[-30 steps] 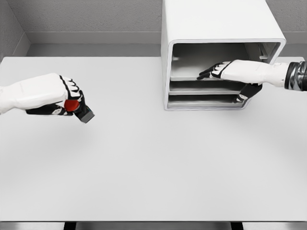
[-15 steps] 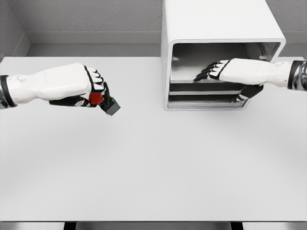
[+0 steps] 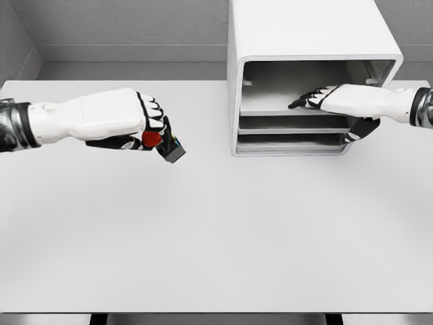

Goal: Slide open multi-storey tabletop storage cabinets and put open load switch and slide close multi-storey tabletop storage cabinets

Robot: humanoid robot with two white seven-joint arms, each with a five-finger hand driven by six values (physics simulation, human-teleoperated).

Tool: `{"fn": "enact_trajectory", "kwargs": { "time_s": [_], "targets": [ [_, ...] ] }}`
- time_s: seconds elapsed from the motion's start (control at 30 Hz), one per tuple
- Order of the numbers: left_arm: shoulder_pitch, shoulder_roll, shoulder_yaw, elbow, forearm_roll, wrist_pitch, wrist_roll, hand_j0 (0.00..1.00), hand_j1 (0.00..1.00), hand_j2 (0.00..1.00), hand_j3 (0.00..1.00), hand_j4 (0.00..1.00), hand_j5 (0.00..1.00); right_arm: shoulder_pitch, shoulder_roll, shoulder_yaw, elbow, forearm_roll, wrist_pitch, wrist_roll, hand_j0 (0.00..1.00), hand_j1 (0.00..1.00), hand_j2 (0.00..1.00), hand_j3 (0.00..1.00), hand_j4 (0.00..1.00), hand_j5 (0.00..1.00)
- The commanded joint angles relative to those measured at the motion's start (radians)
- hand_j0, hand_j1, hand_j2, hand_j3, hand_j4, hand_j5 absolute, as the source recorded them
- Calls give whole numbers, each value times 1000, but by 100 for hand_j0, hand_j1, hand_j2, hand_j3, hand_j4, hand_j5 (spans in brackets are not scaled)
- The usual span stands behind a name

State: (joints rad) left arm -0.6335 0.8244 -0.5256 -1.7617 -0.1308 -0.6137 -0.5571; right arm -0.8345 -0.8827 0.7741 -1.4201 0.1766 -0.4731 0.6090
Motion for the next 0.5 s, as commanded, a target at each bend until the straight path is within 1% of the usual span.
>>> {"fn": "enact_trajectory", "kwargs": {
  "time_s": [0.0, 0.1, 0.23, 0.3, 0.47],
  "targets": [
    [0, -2, -5, 1, 7, 3, 0, 44, 44, 44, 44, 44, 44, 0, -2, 4, -26, -9, -7, 2, 100, 100, 100, 100, 100, 100],
    [-2, -14, -5, 2, 8, 3, 0, 44, 44, 44, 44, 44, 44, 0, -9, 4, -62, -9, -9, 2, 100, 100, 100, 100, 100, 100],
    [-25, -41, -19, 5, 5, 3, -1, 44, 44, 44, 44, 44, 44, 11, -19, 4, -115, -9, -13, 2, 100, 100, 100, 100, 100, 100],
    [-26, -51, -19, 8, 2, 3, -1, 44, 44, 44, 44, 44, 44, 21, -39, 4, -142, -9, -13, 2, 100, 100, 100, 100, 100, 100],
    [-37, -57, -21, 10, 3, 3, -1, 44, 44, 44, 44, 44, 44, 41, -93, 1, -180, -11, -29, 2, 100, 100, 100, 100, 100, 100]
  ]
}}
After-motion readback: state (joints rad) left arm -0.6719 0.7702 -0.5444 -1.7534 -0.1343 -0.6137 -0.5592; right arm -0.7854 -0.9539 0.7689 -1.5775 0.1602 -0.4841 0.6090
